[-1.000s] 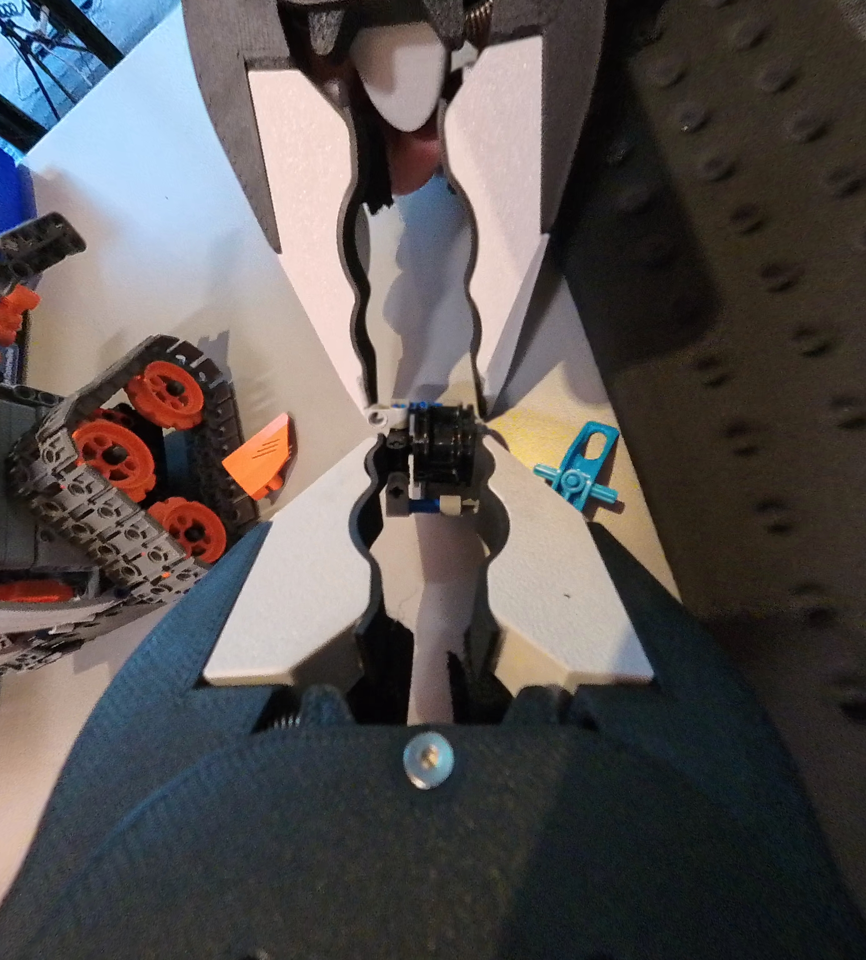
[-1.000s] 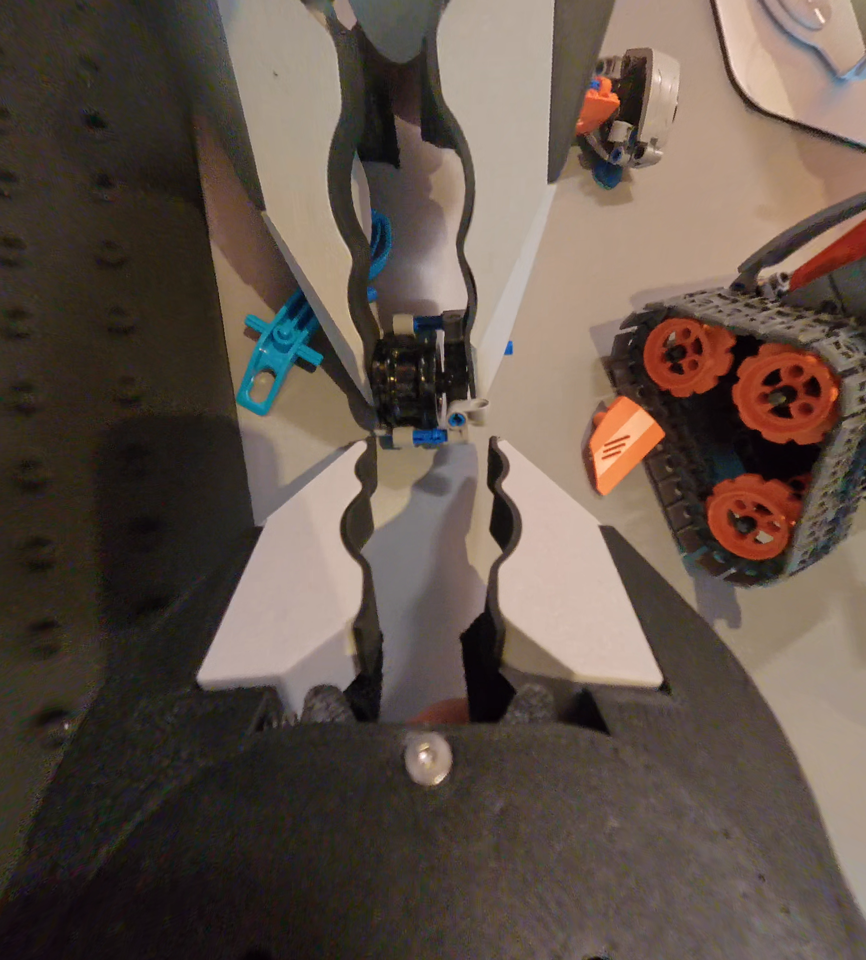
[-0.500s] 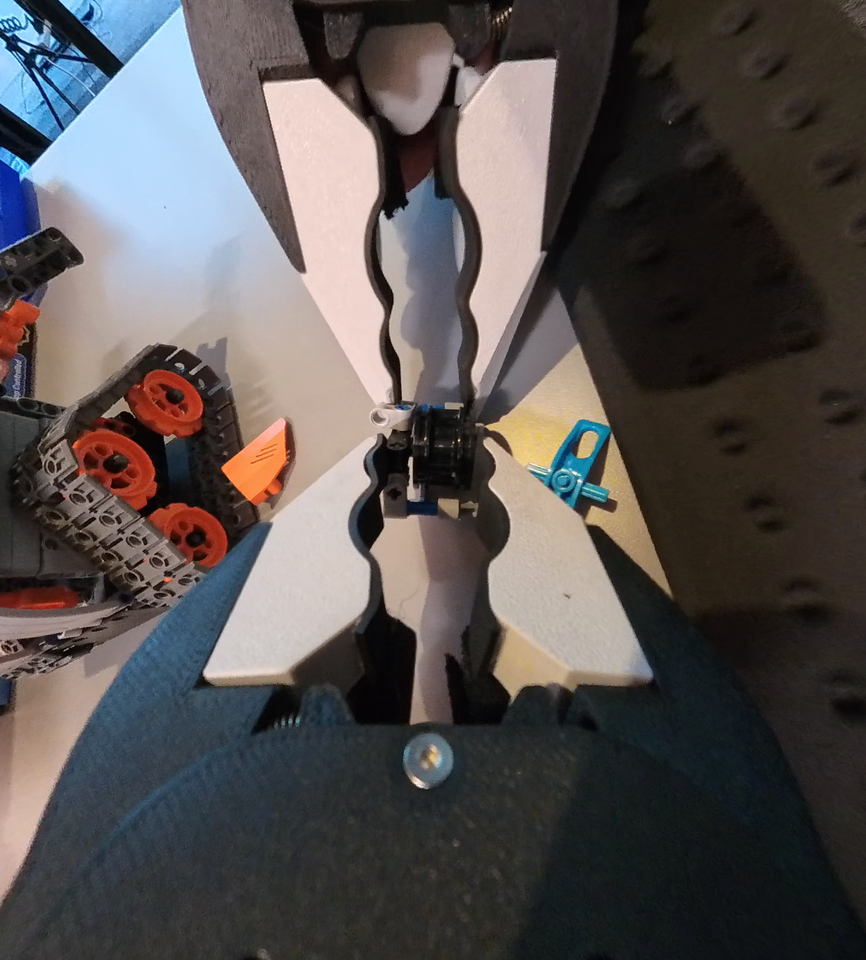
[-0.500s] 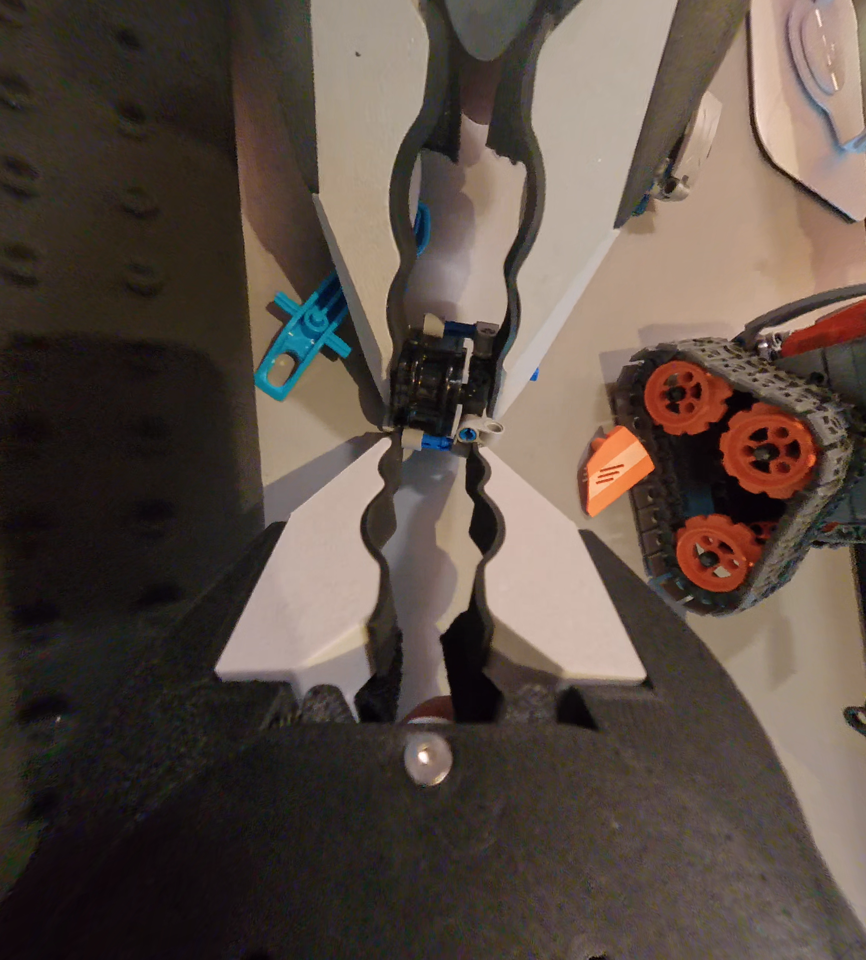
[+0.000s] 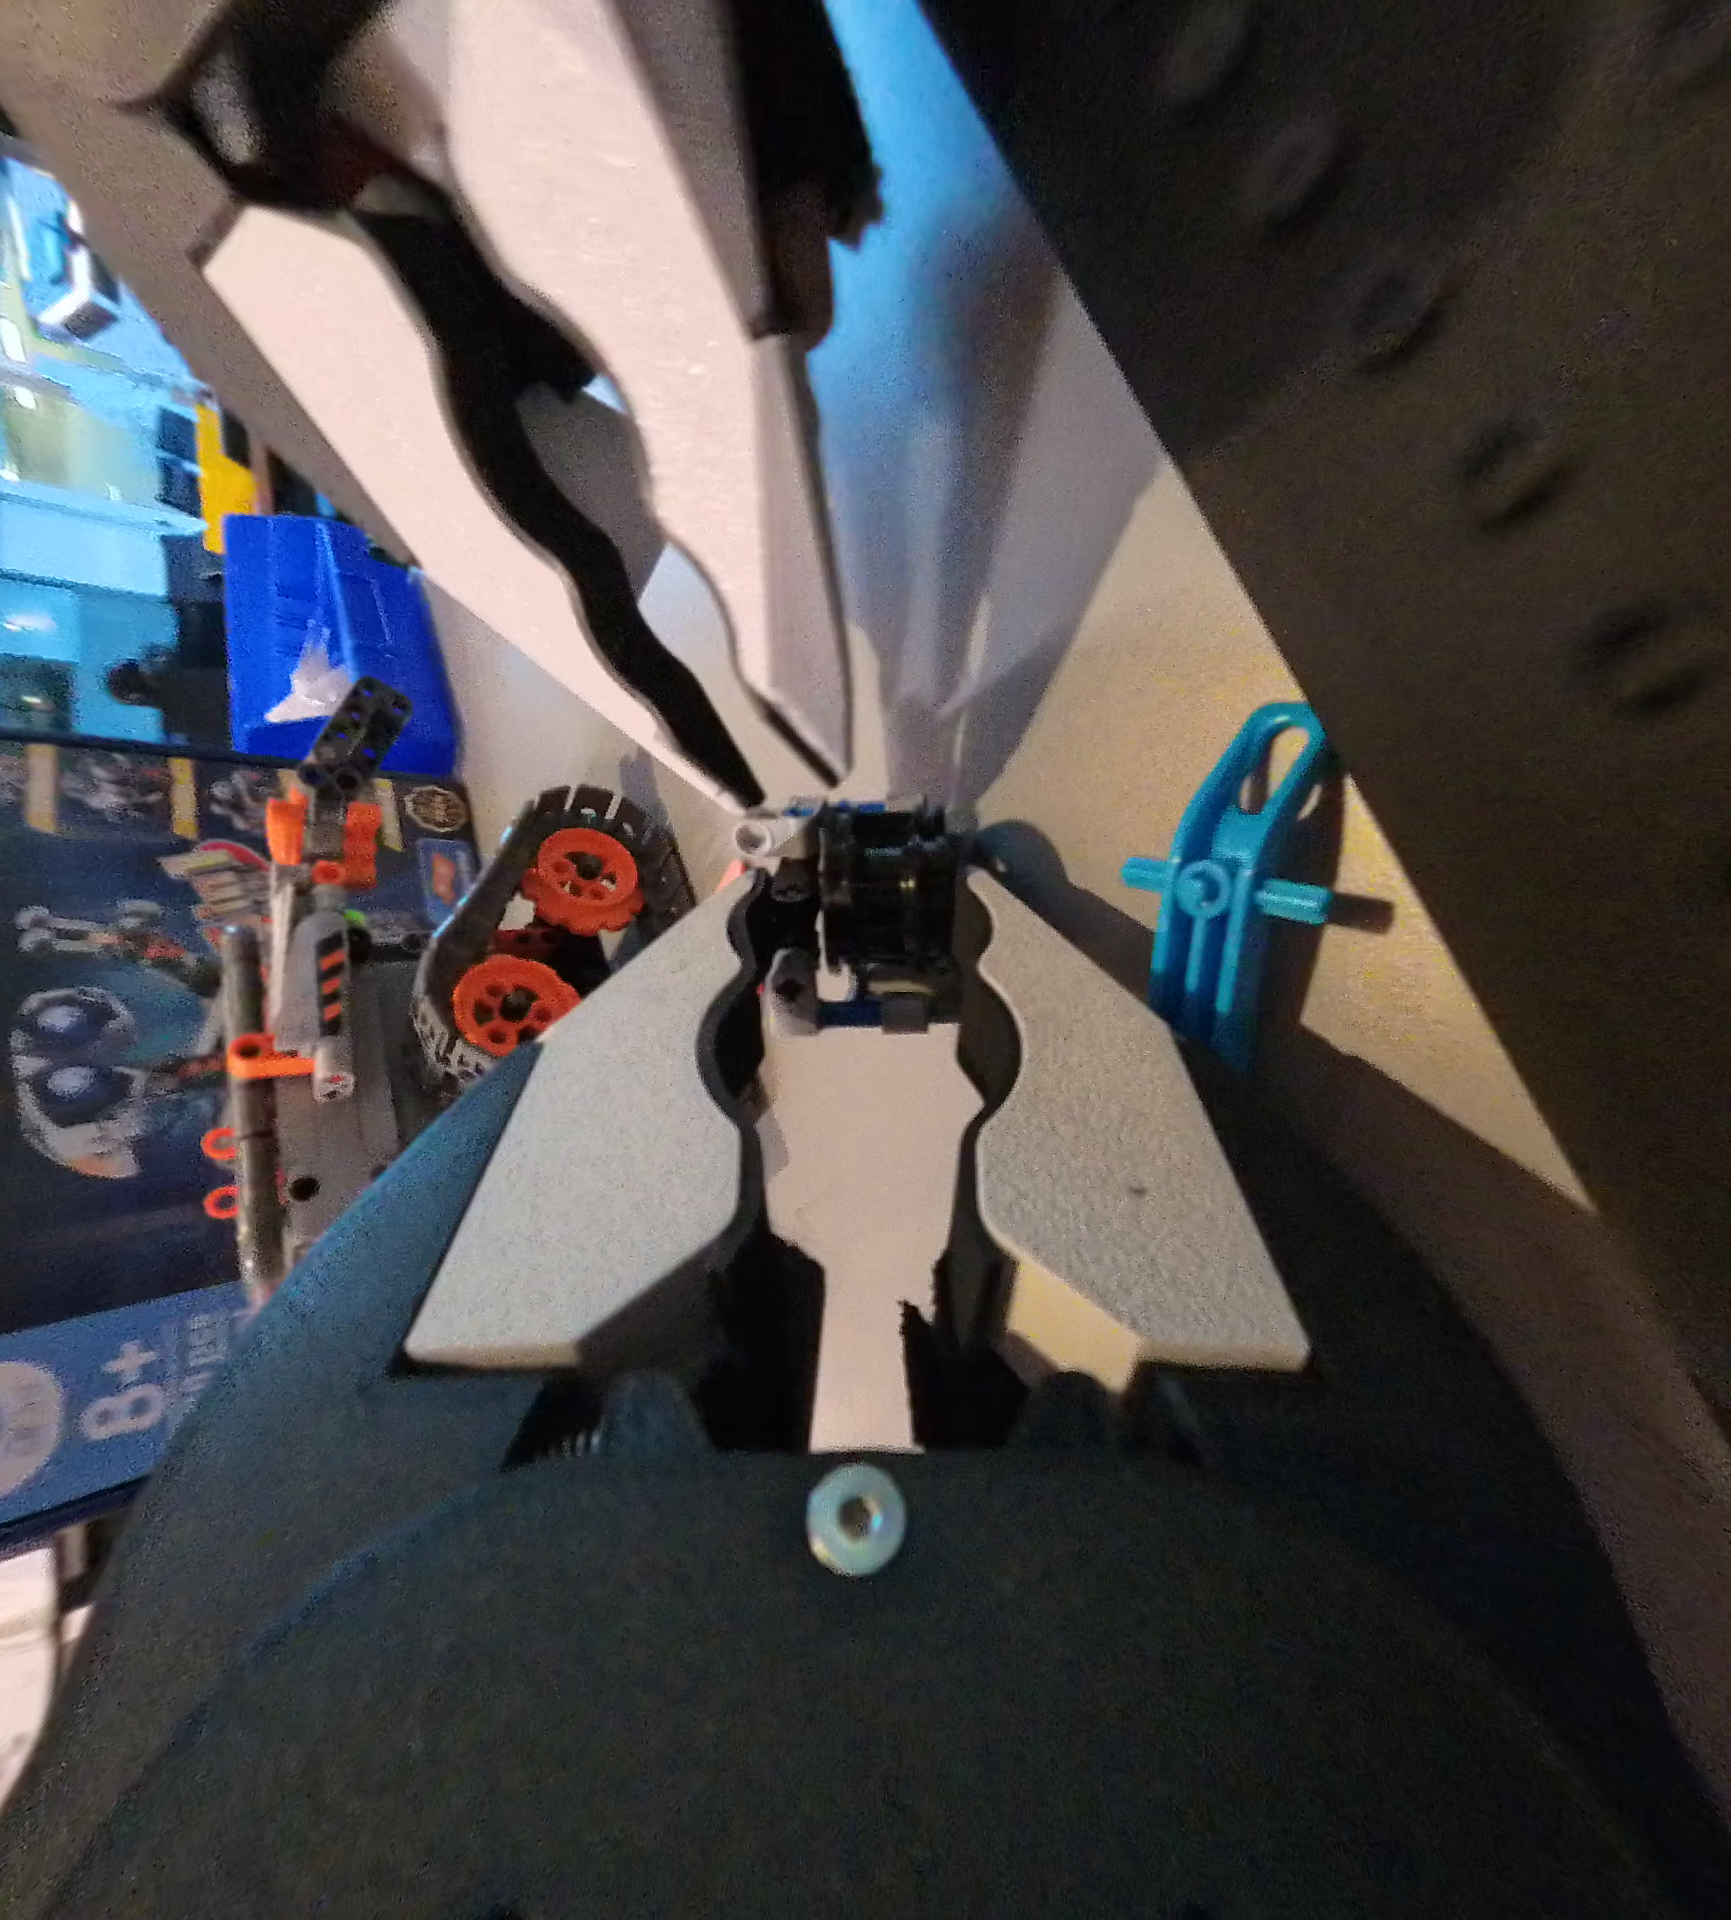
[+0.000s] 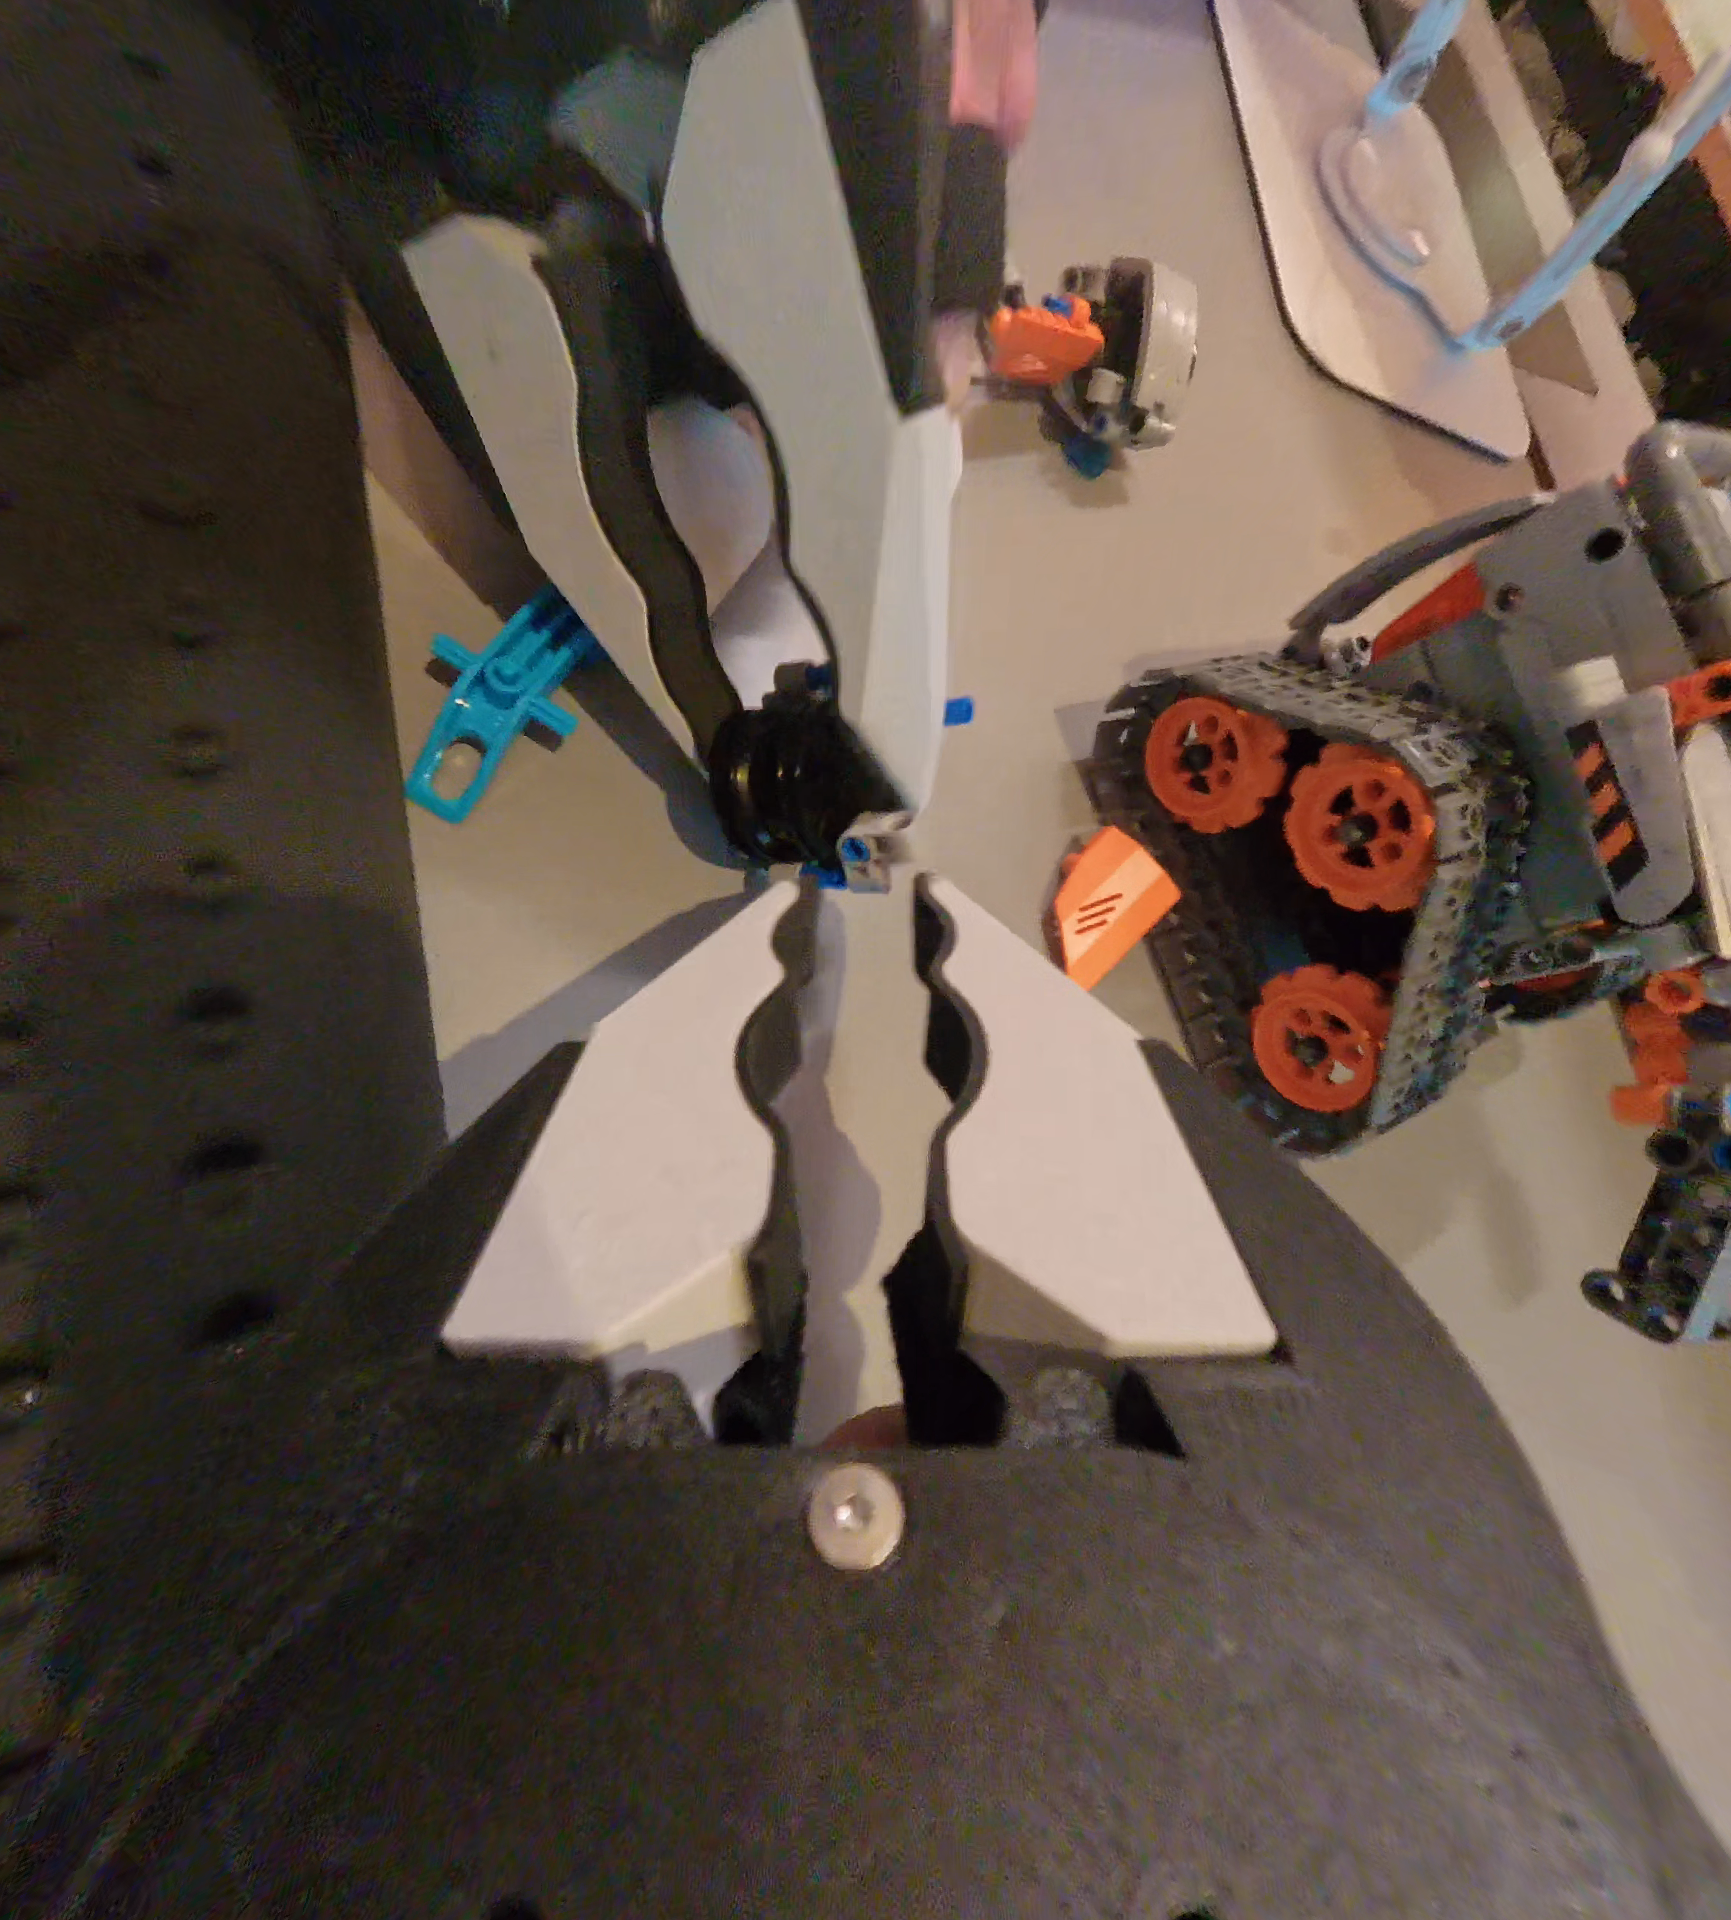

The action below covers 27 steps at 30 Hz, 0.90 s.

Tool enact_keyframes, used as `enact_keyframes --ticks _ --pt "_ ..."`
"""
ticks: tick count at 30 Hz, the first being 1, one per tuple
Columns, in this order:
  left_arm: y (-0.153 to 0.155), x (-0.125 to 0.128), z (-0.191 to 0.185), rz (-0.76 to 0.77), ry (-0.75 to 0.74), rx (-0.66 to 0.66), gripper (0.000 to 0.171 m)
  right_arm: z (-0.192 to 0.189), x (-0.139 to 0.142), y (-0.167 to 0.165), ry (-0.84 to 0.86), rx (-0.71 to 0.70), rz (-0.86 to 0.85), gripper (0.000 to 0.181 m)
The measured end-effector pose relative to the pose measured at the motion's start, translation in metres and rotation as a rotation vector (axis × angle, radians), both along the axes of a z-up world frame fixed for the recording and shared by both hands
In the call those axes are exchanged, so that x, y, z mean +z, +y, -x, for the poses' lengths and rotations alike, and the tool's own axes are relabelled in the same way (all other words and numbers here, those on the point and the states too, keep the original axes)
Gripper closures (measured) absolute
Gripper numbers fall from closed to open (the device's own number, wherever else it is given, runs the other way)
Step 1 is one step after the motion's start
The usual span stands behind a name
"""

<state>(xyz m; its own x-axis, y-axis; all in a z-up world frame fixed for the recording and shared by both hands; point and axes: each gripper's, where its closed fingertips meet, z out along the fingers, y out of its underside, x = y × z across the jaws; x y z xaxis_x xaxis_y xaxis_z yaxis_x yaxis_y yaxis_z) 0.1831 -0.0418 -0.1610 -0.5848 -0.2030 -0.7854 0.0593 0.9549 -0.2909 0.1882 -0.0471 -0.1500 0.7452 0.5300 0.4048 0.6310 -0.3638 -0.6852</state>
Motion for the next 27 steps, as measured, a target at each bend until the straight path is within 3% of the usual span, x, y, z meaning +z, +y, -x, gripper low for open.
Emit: enact_keyframes --ticks 4,8,10,15,20,23,27 --pt "-0.008 0.0 0.006 -0.069 -0.043 -0.031 0.136 0.005 -0.006 -0.003 -0.043 0.037 0.008 0.174" --pt "-0.009 0.007 0.015 -0.001 -0.031 -0.044 0.121 0.008 -0.009 -0.005 -0.095 0.056 0.004 0.177" --pt "-0.009 0.008 0.02 0.019 -0.014 -0.049 0.135 0.007 -0.006 -0.004 -0.069 0.047 -0.006 0.177" --pt "-0.012 0.0 0.024 -0.027 0.006 -0.078 0.147 0.005 0.007 -0.001 0.181 0.013 0.007 0.165" --pt "-0.014 0.001 0.024 -0.094 -0.052 -0.086 0.148 0.016 -0.01 -0.004 0.292 0.034 0.15 0.145" --pt "-0.018 0.023 0.016 -0.126 -0.209 -0.096 0.149 0.019 -0.013 -0.005 0.4 0.034 0.236 0.132" --pt "-0.028 0.04 0.017 -0.185 -0.337 -0.144 0.149 0.029 0.012 -0.013 0.647 0.135 0.252 0.138"
